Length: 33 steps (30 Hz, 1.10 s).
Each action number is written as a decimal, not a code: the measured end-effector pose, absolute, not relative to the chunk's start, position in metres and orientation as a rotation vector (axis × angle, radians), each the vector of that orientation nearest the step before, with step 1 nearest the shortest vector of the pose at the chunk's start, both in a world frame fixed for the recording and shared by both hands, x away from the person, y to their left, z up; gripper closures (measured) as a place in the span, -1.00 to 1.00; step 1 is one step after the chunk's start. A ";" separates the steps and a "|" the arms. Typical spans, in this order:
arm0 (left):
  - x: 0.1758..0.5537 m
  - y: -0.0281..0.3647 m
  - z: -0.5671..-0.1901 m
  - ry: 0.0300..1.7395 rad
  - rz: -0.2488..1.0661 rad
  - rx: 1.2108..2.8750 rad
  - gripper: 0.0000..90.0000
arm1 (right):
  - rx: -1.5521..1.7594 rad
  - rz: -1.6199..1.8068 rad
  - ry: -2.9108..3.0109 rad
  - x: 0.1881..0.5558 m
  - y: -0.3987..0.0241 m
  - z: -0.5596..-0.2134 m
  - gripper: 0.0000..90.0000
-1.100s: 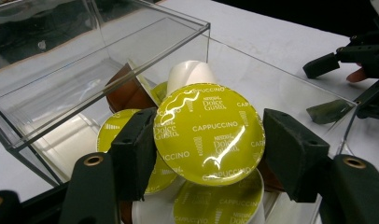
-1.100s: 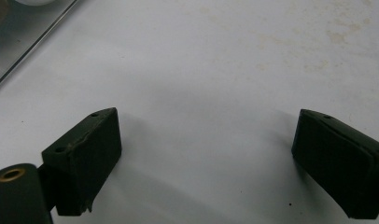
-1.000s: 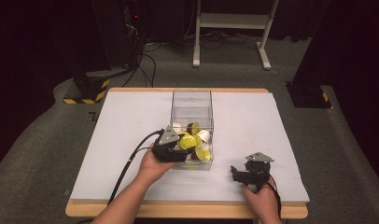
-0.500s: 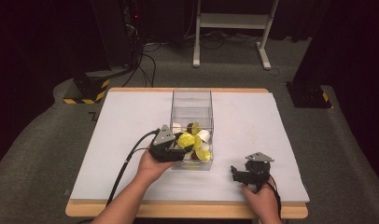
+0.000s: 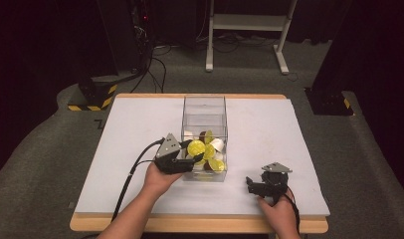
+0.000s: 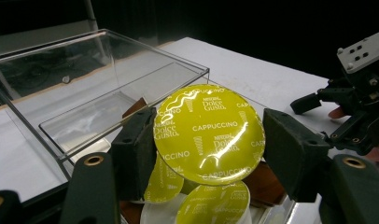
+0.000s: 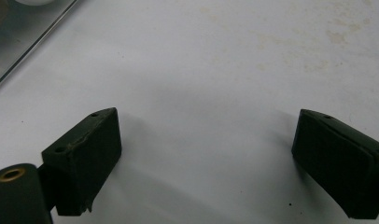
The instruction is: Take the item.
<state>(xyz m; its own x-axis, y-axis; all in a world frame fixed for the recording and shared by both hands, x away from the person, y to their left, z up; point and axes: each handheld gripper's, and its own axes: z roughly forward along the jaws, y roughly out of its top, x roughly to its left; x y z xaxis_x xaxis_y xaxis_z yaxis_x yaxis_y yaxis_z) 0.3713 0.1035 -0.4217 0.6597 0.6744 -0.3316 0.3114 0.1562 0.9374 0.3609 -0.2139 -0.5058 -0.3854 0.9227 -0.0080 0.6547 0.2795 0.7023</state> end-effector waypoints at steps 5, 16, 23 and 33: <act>0.368 0.108 -0.418 0.879 0.312 1.412 -0.16 | 1.418 0.871 2.139 0.361 -0.214 -0.506 -0.82; 0.362 0.119 -0.414 0.877 0.312 1.386 -0.16 | 1.420 0.871 2.139 0.361 -0.214 -0.506 -0.82; 0.360 0.127 -0.411 0.875 0.333 1.380 -0.16 | 1.420 0.872 2.139 0.361 -0.214 -0.506 -0.82; 0.360 0.149 -0.410 0.911 0.375 1.359 -0.16 | 1.420 0.872 2.139 0.361 -0.214 -0.506 -0.82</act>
